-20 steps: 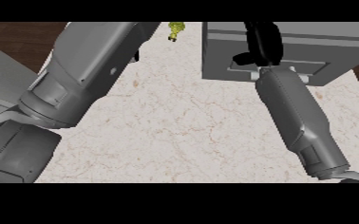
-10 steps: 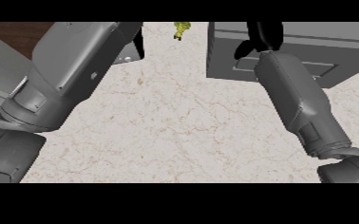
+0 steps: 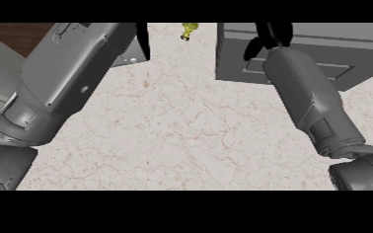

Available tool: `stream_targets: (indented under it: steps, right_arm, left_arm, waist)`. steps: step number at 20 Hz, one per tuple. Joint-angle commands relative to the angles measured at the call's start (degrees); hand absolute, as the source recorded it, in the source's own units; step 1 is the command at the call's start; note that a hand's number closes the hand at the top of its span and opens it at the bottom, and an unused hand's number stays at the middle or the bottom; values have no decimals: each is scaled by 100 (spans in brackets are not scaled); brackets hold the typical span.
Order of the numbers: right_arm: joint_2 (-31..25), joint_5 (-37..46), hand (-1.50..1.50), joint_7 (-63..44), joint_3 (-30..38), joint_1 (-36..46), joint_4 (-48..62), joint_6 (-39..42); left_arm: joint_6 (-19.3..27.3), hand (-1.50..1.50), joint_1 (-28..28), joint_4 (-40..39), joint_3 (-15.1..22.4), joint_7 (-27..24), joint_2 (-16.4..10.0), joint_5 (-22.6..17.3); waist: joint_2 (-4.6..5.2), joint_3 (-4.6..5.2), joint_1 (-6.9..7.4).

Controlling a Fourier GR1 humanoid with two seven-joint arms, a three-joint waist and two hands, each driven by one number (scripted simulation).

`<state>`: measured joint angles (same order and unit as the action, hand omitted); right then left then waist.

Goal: Pick up the can, place it into the drawer and close the drawer

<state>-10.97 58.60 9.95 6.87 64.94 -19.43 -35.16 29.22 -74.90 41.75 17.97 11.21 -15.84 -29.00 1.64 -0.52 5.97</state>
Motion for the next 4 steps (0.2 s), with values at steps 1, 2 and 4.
stream_targets:
  steps: [1, 2, 4]
  right_arm:
    - [124, -520, -150, 313, 451, 394, -182, -189]
    - [26, -515, -150, 144, 503, 627, -114, -64]
    - [119, -565, -150, 389, 549, 482, -76, -202]
  left_arm:
    - [-160, -150, 382, 396, 6, 43, -247, -19]
    - [-233, -150, 384, 407, -19, 60, -357, -25]
    - [-188, -150, 565, 705, -19, 121, -318, -73]
  waist:
    - [-87, 41, 83]
    - [-63, 44, 142]
    - [-89, 43, 114]
